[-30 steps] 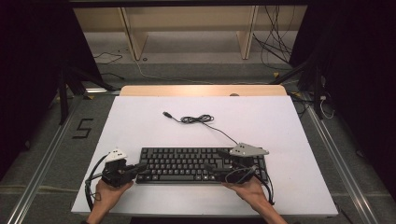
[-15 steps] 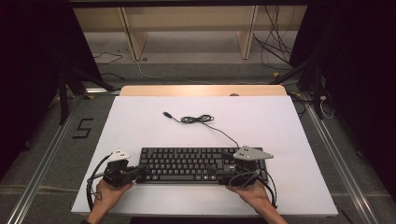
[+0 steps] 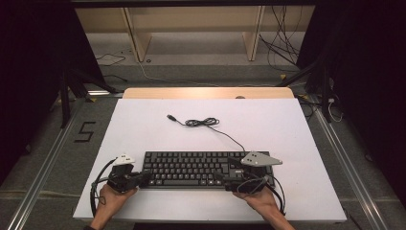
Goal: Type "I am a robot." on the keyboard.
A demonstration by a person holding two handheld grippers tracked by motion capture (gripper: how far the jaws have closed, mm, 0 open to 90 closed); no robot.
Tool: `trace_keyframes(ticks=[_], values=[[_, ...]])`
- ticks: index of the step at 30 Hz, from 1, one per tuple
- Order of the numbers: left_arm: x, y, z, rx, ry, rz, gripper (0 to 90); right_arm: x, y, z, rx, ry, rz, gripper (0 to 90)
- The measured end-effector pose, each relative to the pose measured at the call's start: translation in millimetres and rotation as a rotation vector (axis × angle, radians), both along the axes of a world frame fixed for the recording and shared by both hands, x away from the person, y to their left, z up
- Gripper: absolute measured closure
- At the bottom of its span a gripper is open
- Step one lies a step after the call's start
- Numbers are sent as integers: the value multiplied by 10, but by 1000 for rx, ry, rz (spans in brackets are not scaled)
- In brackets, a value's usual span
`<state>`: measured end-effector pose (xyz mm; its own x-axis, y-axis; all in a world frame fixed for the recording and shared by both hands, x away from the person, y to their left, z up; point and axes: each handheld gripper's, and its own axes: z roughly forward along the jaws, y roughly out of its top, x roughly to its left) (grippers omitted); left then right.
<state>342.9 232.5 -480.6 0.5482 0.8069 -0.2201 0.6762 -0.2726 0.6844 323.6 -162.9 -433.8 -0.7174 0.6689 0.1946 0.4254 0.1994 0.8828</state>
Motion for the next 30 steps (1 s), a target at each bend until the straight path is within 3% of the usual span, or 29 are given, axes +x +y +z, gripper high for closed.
trace_keyframes(ticks=[10,18,23,30], values=[[0,-10,6,4,2,2,890,-5,13,-6,-3,1,5,270],[-39,-6,93,-29,-59,6,866,-3,6,1,2,-1,2,270],[-54,-19,114,-55,-75,7,801,-7,8,4,3,-4,2,270],[-72,-18,155,-104,-104,10,616,-7,10,3,5,-4,2,270]])
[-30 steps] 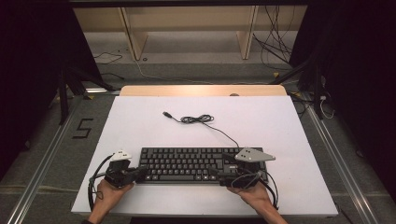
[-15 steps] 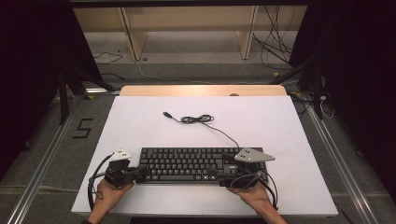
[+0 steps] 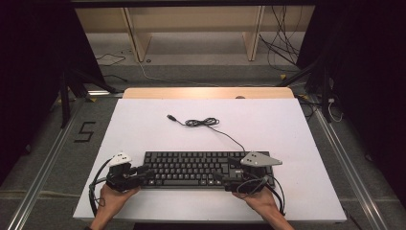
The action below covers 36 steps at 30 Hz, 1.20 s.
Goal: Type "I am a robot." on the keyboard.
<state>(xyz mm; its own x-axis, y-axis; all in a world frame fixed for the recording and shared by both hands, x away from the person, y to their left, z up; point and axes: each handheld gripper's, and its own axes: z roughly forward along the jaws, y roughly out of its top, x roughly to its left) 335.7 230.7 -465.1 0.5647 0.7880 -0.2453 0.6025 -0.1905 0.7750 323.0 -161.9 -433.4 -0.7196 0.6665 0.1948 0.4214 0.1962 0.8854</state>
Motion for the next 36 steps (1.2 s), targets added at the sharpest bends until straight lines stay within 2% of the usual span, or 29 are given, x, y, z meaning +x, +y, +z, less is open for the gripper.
trace_keyframes(ticks=[3,10,21,36], values=[[-8,-14,17,-15,-10,7,527,-2,5,-1,0,1,0,270],[-34,-36,52,-46,-40,-2,422,-3,9,0,2,-1,2,269],[-63,-84,77,-68,-69,-14,357,-7,33,1,2,-4,7,266],[-56,-120,82,-81,-63,-1,320,-17,93,-11,-2,0,23,261]])
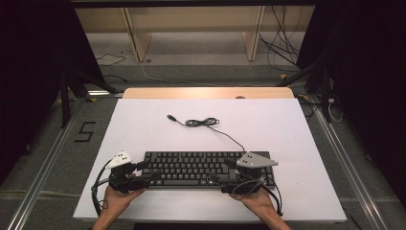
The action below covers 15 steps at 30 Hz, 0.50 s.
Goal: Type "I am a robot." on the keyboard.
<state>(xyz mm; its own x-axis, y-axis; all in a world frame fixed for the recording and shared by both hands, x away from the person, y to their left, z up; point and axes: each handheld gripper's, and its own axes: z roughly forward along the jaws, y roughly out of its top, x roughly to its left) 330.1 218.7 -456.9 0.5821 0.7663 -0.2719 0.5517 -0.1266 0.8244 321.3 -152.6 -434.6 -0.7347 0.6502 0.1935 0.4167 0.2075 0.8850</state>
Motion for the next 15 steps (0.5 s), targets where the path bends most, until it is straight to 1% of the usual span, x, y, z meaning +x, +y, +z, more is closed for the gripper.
trace_keyframes(ticks=[4,7,15], values=[[18,-13,0,-1,4,3,323,-1,8,-3,0,-1,2,259],[37,-28,-3,-1,15,16,335,-1,11,-4,0,-1,3,257],[101,-38,-26,-1,33,48,419,-2,16,-6,-2,0,6,256]])
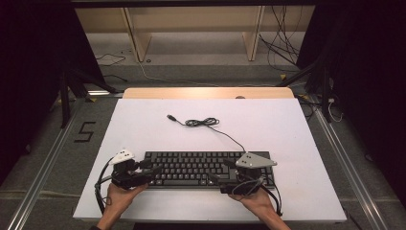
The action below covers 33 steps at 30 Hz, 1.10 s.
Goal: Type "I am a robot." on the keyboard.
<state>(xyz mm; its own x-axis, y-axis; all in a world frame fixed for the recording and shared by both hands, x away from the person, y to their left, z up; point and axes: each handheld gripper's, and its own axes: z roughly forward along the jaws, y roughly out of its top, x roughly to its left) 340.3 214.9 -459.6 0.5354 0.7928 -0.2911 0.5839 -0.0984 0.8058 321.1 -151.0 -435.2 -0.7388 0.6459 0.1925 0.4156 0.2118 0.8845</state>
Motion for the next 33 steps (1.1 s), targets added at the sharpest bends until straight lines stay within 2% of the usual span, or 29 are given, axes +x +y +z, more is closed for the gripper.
trace_keyframes(ticks=[6,13,22,33], values=[[37,-2,-23,18,21,10,537,0,6,-2,1,0,0,256],[52,-4,-40,25,36,6,611,0,17,-7,-3,2,3,256],[8,-121,-46,69,43,-88,883,2,18,-8,-3,4,3,256],[-22,-295,-132,108,93,-180,890,1,12,-4,-1,2,1,256]])
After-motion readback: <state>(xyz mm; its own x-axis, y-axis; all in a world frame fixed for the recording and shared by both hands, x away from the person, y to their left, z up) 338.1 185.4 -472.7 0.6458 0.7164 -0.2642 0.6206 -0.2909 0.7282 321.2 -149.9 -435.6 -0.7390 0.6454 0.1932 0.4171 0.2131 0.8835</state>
